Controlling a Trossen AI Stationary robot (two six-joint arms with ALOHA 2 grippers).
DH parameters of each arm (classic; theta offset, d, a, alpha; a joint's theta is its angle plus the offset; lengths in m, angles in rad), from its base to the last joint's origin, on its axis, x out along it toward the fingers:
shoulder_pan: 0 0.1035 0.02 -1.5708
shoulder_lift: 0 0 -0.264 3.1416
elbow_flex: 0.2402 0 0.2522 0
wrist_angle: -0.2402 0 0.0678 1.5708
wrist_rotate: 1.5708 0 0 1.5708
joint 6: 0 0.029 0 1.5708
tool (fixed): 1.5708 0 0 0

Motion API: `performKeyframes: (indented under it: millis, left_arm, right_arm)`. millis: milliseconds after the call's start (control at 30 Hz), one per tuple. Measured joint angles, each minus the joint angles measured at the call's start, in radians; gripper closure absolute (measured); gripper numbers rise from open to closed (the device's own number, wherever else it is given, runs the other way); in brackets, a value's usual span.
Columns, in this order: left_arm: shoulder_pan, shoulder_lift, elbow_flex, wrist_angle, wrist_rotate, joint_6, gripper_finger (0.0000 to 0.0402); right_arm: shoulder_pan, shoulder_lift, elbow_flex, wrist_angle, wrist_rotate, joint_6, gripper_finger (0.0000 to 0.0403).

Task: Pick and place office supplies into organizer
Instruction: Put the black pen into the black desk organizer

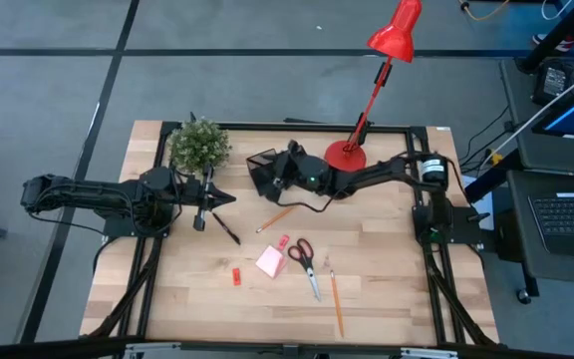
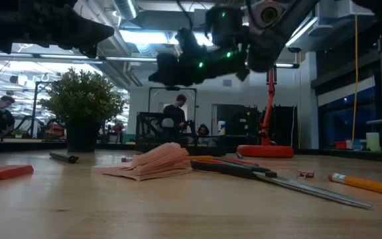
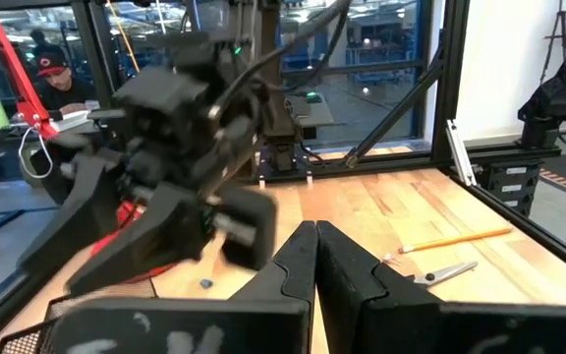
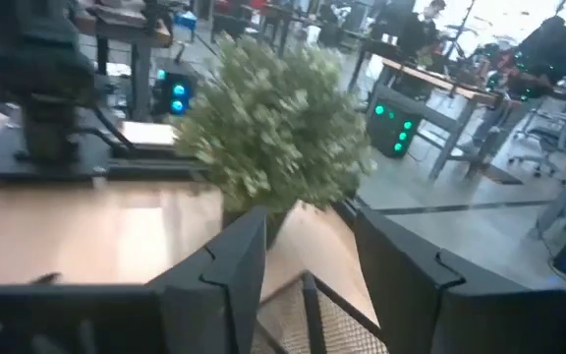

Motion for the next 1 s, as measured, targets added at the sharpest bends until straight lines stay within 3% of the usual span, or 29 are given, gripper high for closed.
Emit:
performKeyframes:
  millis: [233, 533, 800, 867, 1000]
  left_arm:
    - [0.0, 0.0, 0.0, -0.011, 0.0, 0.018, 0.04]
    - [0.0, 0.0, 0.0, -0.008, 0.0, 0.019, 0.0399]
    - [-0.031, 0.0, 0.0, -0.004, 0.004, 0.022, 0.0399]
    - [-0.044, 0.0, 0.007, -0.051, 0.004, -0.037, 0.04]
    - [-0.091, 0.013, 0.051, -0.213, -0.069, -0.081, 0.04]
  right_arm:
    - [0.082, -0.151, -0.169, 0.189, 0.001, -0.026, 0.0252]
    - [0.193, -0.353, -0.445, 0.274, 0.048, 0.01, 0.0296]
    - [0.291, -0.516, -0.569, 0.252, 0.108, 0.026, 0.0378]
    - [0.313, -0.551, -0.608, 0.242, 0.106, 0.037, 0.0395]
    - [0.338, -0.6, -0.685, 0.233, 0.118, 0.095, 0.0393]
